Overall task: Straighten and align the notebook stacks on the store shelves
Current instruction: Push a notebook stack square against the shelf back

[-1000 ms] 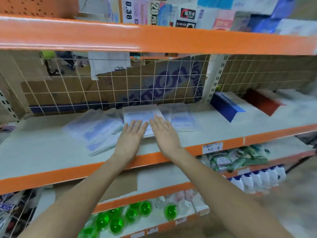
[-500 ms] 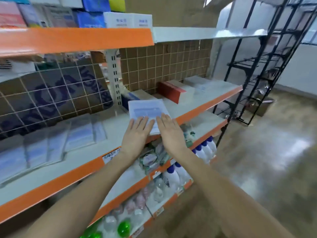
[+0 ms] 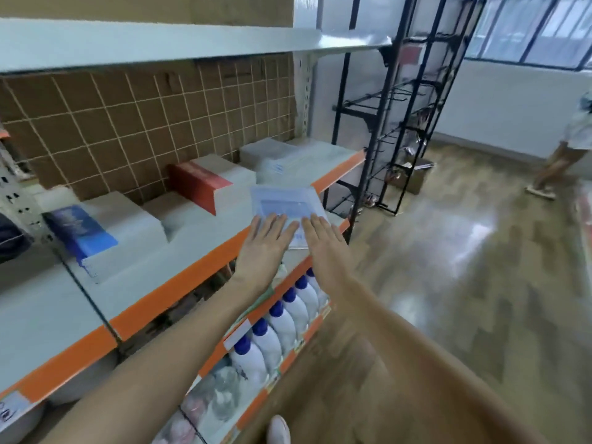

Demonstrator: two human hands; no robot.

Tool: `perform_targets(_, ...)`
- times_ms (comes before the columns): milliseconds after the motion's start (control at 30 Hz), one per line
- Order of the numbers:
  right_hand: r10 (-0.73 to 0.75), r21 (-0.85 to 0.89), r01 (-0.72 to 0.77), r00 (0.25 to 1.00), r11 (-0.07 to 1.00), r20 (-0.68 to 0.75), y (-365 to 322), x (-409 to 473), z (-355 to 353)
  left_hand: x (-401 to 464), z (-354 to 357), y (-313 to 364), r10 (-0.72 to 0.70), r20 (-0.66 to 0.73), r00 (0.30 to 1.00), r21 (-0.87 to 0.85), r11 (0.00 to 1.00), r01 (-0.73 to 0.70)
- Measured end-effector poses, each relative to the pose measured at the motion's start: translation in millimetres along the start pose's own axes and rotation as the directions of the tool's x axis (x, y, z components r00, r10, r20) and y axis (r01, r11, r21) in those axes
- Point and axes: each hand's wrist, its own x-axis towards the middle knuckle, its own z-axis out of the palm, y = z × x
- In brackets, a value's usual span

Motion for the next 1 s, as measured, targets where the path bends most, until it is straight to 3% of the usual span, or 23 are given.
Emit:
perform_targets(133,-0.006,-0.025,0.005,1.0,1.0,-0.025,55.2,62.7,18.2,80.4,32.2,0.2,0.03,-0.154,0.988,-0.025,0.999,-0.034)
perform_targets(200,-0.006,-0.023,0.005,0.999,1.0,-0.044,78.6,102.1,24.0,124.4,47.1,-7.8,0.005,-0.092,0.996,-0.058,0.998,-0.01)
perform_targets(500,-0.096,-0.01,0.096,0.995,0.995,0.027,151.6,266.5,42.4,282.3,103.8,-53.2,-0.138,-0.074,0.988,-0.075,0.988,0.132)
perform_targets(733,-0.235,0.083,0.231,0.971,0.969,0.043,167.4,347.5,82.5,330.7,147.0,-87.2,-0.289,0.024,0.957,0.025,0.957,0.288)
perform_targets(1000,-0.477,0.269,0.453,0.878,0.85,0.03,191.3,436.8,141.4,364.4,172.7,-114.0,-0.474,0.172,0.864,0.115,0.88,0.461)
